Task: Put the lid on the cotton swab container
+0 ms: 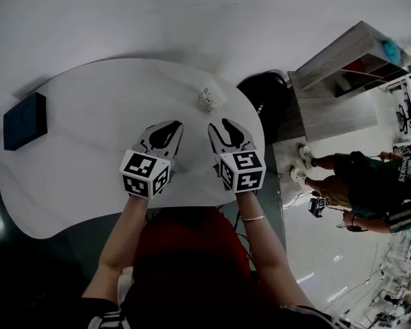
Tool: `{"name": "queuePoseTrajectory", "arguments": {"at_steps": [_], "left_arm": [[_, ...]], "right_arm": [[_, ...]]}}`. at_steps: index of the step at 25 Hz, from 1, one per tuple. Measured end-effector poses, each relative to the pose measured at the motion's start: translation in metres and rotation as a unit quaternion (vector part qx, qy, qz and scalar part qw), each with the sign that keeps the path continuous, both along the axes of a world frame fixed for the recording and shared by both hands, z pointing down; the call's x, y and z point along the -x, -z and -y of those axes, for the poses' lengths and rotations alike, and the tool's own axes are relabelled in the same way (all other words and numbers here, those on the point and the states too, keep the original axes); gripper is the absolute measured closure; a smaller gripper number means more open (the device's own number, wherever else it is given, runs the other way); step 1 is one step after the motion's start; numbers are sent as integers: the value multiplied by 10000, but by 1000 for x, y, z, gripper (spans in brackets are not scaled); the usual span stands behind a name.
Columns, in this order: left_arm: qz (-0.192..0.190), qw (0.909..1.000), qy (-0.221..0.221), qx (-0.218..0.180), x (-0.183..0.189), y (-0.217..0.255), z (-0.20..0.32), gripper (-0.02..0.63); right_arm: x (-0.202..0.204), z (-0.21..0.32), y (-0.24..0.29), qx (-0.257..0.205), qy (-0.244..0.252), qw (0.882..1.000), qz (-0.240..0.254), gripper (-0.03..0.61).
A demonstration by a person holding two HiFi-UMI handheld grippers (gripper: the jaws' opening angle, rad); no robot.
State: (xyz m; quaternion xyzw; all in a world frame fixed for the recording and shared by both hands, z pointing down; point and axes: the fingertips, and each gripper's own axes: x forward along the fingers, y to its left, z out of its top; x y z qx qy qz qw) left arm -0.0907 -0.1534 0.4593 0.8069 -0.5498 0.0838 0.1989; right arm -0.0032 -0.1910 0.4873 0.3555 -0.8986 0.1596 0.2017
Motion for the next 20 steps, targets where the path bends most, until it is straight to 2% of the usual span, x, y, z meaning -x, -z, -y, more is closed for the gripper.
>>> {"name": "queuePoseTrajectory", "arguments": {"at_steps": [11,20], "left_arm": [[10,9996,234,176,9,-12,19,586],[0,9988,383,315,13,-23,29,586]], "right_arm": [[10,33,-25,100,163,9991,-369,373],[20,48,-33,72,428,9980,-456,367]]}}
